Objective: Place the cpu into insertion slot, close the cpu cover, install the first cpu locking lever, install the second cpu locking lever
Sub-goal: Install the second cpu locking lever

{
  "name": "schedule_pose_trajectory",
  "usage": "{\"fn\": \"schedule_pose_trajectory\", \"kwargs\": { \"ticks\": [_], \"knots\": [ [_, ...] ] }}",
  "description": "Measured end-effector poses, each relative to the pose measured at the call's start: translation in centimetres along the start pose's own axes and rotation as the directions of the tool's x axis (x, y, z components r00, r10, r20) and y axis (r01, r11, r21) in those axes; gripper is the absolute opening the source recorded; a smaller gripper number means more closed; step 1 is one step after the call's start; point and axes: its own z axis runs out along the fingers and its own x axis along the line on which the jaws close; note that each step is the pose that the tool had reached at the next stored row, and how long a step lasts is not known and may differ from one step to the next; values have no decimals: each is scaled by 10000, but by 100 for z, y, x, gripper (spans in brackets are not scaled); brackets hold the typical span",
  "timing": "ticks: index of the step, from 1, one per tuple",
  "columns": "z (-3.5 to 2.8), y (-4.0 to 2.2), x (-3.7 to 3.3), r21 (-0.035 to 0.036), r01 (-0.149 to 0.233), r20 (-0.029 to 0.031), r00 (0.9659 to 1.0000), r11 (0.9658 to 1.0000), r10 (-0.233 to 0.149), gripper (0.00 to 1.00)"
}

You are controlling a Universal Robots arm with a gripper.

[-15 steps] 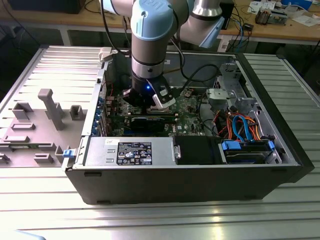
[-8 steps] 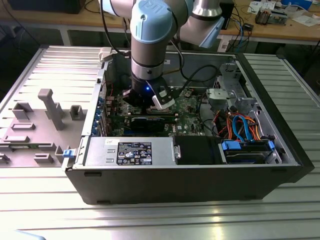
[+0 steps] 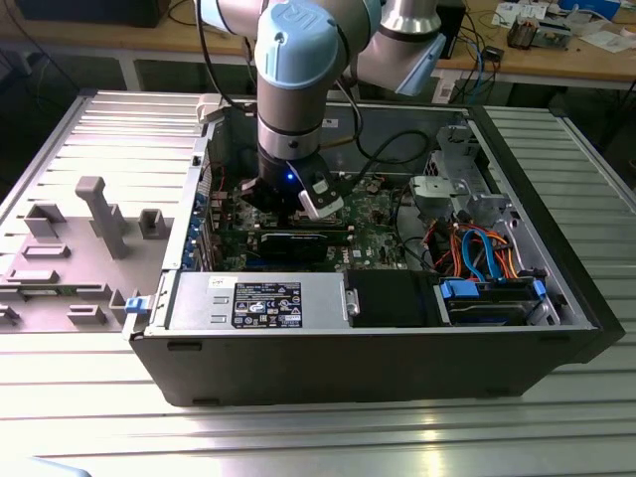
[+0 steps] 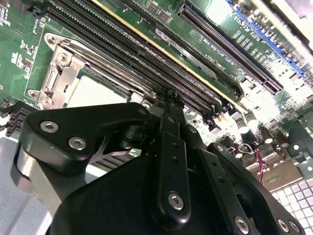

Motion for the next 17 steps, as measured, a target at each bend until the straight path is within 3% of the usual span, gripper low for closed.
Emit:
{"fn": "schedule_pose_trajectory", "kwargs": {
  "ticks": [6, 17],
  "knots": [
    [3, 36, -4, -1, 0, -13, 10000, 10000, 0, 11],
    [2, 30, -3, 3, -3, -21, 10000, 10000, 3, 11]
  ]
}}
